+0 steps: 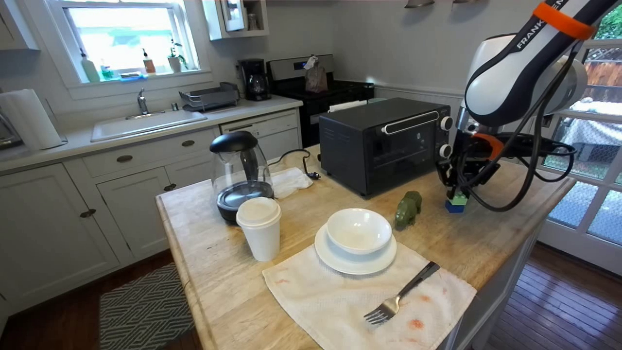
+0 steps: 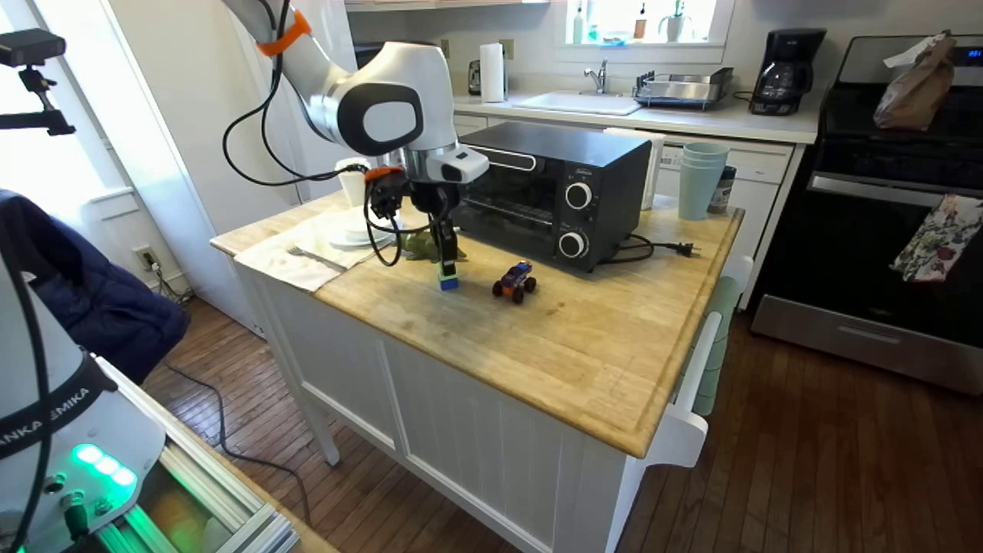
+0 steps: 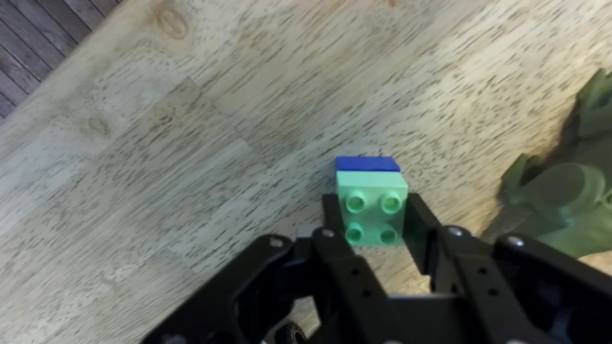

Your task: Pick up the lime green lego block and put it on the blue lego block

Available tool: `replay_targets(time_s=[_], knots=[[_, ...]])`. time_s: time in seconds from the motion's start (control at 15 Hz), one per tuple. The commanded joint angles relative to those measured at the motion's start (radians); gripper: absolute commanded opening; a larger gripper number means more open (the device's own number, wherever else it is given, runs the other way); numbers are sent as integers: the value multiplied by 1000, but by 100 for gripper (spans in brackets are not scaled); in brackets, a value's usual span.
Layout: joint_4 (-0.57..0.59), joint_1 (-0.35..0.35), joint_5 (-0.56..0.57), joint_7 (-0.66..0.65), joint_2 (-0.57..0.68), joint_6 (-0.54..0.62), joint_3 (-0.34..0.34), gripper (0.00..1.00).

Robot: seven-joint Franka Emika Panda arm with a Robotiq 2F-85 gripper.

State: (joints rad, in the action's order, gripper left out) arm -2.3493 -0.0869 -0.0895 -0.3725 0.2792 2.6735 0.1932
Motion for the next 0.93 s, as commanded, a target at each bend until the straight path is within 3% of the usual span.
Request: replay_targets(time_s=[0.0, 0.33, 0.4, 0.47, 0.6, 0.87], knots=[[6, 7, 26, -3, 25, -9, 10, 11], [13, 3, 24, 6, 32, -22, 7, 11], [14, 3, 24, 6, 32, -25, 7, 14], [13, 3, 24, 6, 31, -26, 6, 60], [11, 0, 18, 12, 28, -34, 3, 67], [9, -1, 13, 18, 41, -35, 3, 95]])
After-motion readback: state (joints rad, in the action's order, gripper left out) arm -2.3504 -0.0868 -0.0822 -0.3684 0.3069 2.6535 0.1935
